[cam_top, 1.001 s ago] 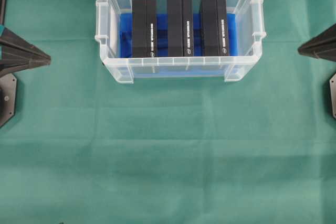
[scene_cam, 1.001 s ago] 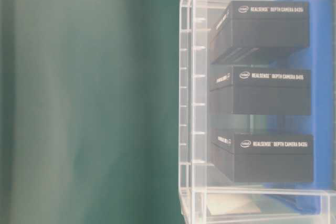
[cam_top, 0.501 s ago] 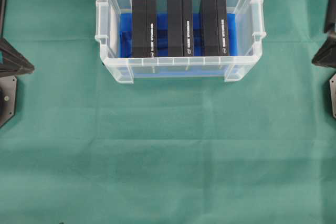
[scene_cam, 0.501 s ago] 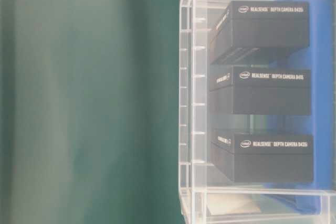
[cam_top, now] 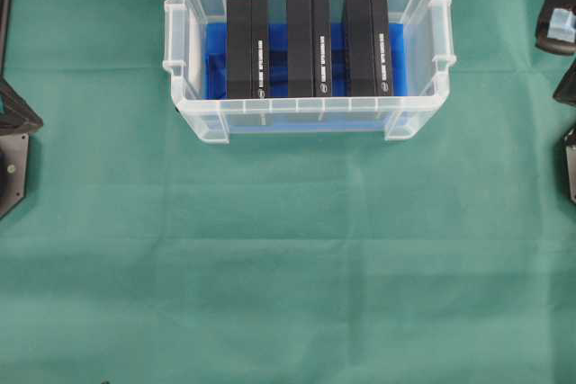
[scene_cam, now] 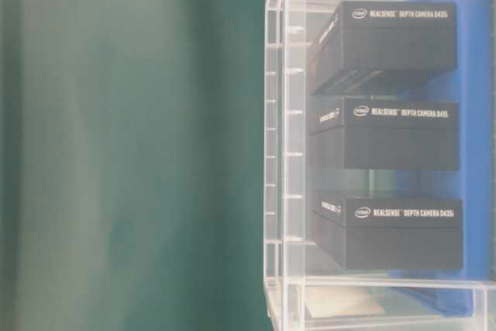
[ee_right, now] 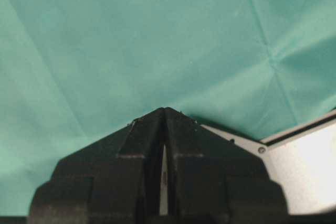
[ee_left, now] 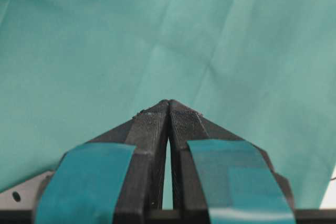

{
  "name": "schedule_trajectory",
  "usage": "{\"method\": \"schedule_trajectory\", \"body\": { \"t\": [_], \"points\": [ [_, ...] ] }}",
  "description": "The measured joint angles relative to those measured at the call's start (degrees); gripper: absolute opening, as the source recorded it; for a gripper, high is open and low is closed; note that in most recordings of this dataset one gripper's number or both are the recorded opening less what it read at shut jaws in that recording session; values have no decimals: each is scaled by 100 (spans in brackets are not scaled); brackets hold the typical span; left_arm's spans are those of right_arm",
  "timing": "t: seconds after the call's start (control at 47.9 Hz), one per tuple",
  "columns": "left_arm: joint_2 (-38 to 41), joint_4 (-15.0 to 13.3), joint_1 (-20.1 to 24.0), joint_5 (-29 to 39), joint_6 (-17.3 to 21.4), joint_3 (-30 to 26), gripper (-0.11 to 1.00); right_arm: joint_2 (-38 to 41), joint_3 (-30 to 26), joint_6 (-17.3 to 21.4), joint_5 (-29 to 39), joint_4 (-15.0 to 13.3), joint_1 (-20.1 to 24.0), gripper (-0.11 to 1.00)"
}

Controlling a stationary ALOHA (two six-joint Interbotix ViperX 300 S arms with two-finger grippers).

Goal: Take out the box from the case.

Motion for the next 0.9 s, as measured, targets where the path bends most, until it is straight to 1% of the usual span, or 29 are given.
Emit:
{"method": "schedule_trajectory", "body": {
  "t": [0.063, 0.104, 0.146, 0.23, 0.313, 0.376, 0.542, 0.668, 0.709, 0.751, 0.814, 0.897],
  "points": [
    [0, 0, 9, 0, -88, 0, 1, 26, 0, 185, 0, 0, 0, 0],
    [18, 9, 18, 0, -185, -9, 1, 53, 0, 378, 0, 0, 0, 0],
    [26, 9, 44, 0, -378, 0, 1, 70, 0, 624, 9, 0, 0, 0],
    [53, 26, 149, 44, -809, -9, 1, 132, 0, 1274, 9, -18, -9, 0],
    [105, 35, 255, 141, -1371, -9, 1, 176, 0, 1951, 9, -26, -9, 0],
    [167, 44, 352, 299, -1960, -18, 1, 202, -9, 2382, 26, -26, -9, 0],
    [316, 62, 413, 747, -3103, -53, 1, 255, -9, 3700, 141, -35, -9, 0],
    [369, 62, 413, 932, -3735, -62, 1, 281, -18, 4632, 325, -53, -9, 0],
    [378, 62, 422, 940, -3867, -70, 1, 281, -18, 4852, 378, -62, -9, 0],
    [378, 62, 422, 949, -3981, -70, 1, 281, -18, 4992, 404, -70, -9, 0],
    [378, 62, 422, 967, -4104, -62, 1, 281, -18, 5063, 413, -79, -9, 0],
    [387, 62, 413, 984, -4148, -70, 1, 281, -18, 5063, 413, -88, -9, 0]
  ]
}}
